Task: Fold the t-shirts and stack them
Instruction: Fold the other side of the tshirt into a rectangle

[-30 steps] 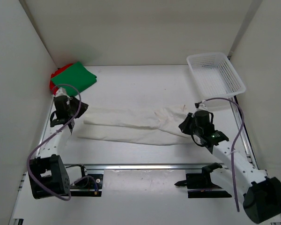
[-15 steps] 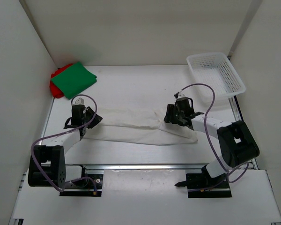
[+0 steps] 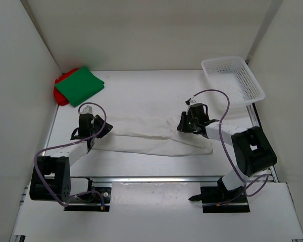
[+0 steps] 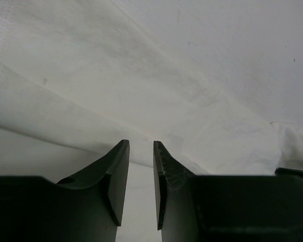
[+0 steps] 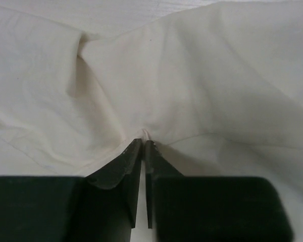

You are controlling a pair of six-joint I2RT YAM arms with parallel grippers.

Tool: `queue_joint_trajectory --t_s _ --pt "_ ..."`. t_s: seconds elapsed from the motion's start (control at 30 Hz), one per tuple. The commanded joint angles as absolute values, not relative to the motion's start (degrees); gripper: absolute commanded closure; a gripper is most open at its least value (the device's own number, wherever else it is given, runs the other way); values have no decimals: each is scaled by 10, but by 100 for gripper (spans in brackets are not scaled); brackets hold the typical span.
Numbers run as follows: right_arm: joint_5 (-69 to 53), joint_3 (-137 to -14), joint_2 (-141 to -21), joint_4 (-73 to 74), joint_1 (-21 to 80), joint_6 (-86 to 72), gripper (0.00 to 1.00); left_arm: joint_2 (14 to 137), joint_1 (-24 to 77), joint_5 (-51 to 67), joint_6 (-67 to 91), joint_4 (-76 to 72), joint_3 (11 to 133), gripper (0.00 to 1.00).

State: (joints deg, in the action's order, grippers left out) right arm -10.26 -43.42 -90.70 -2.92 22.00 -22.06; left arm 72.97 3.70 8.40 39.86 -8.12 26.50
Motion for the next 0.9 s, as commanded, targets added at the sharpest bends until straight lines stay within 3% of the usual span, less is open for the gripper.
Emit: queue_joint_trajectory --t_s 0.0,0.43,0.63,0.67,0.77,0.8,0.87 --pt "-115 -448 -892 -41 224 -220 97 722 31 97 405 -99 257 64" --pt "-70 -318 -710 40 335 -296 99 714 28 98 408 -104 264 63" --pt "-78 -318 -681 55 447 -320 69 714 26 102 410 -98 277 64" --pt "-76 -331 -676 68 446 -310 64 711 23 105 411 -94 280 64" --pt "-53 -356 -645 75 387 -288 62 709 22 96 410 -84 298 64" --pt "-62 -356 -634 66 341 -280 63 712 21 91 404 -77 308 63" --pt "-60 -359 -629 37 256 -279 75 736 23 77 392 -60 336 63"
